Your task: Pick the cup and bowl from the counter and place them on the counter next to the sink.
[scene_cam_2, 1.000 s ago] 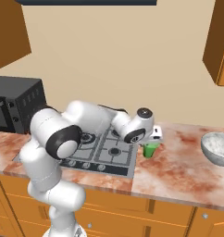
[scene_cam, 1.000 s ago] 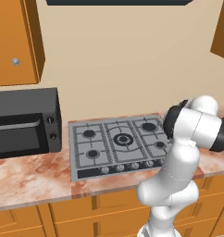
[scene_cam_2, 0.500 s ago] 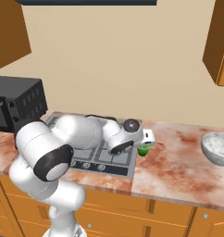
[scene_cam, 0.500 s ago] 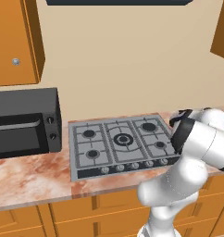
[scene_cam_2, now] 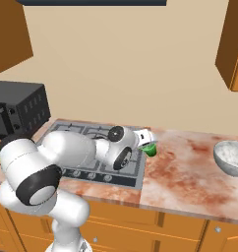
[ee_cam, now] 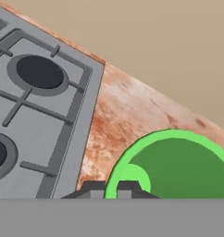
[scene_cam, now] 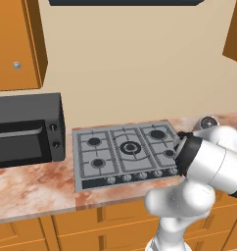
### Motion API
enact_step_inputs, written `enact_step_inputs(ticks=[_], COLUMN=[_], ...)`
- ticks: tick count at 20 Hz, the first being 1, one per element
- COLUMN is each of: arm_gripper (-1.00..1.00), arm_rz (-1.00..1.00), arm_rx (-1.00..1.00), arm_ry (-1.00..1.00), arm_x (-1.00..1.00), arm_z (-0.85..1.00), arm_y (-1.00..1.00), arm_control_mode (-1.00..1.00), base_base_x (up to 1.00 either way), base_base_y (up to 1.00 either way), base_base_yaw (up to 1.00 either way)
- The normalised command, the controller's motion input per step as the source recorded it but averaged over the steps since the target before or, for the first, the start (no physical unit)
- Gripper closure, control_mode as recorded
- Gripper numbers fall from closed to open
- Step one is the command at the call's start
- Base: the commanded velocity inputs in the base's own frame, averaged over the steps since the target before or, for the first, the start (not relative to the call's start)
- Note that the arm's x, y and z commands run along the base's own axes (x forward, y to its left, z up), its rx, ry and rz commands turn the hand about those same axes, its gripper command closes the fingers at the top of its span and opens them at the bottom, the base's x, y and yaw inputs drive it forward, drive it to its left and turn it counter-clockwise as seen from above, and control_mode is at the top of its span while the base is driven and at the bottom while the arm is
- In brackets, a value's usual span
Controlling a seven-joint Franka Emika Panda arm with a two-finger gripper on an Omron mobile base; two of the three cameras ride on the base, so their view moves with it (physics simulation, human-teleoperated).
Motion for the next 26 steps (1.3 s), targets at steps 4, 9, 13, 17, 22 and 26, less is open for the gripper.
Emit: enact_step_inputs(ticks=[4,9,13,17,22,26], arm_gripper=[1.0,1.0,1.0,1.0,1.0,1.0], arm_rz=[0.0,0.0,-0.03,-0.01,0.0,0.0], arm_rx=[0.02,0.13,0.11,0.1,0.06,0.0], arm_ry=[-0.07,0.09,0.02,0.0,0.06,0.15], arm_x=[0.26,0.5,0.03,-0.14,-0.14,-0.34], arm_z=[0.64,0.5,0.51,0.77,0.82,0.48], arm_y=[0.1,0.0,0.03,0.0,0.0,0.29], arm_control_mode=[-1.0,-1.0,-1.0,-1.0,-1.0,-1.0], base_base_x=[0.0,0.0,0.0,0.0,0.0,0.0], base_base_y=[0.0,0.0,0.0,0.0,0.0,0.0], base_base_yaw=[0.0,0.0,0.0,0.0,0.0,0.0])
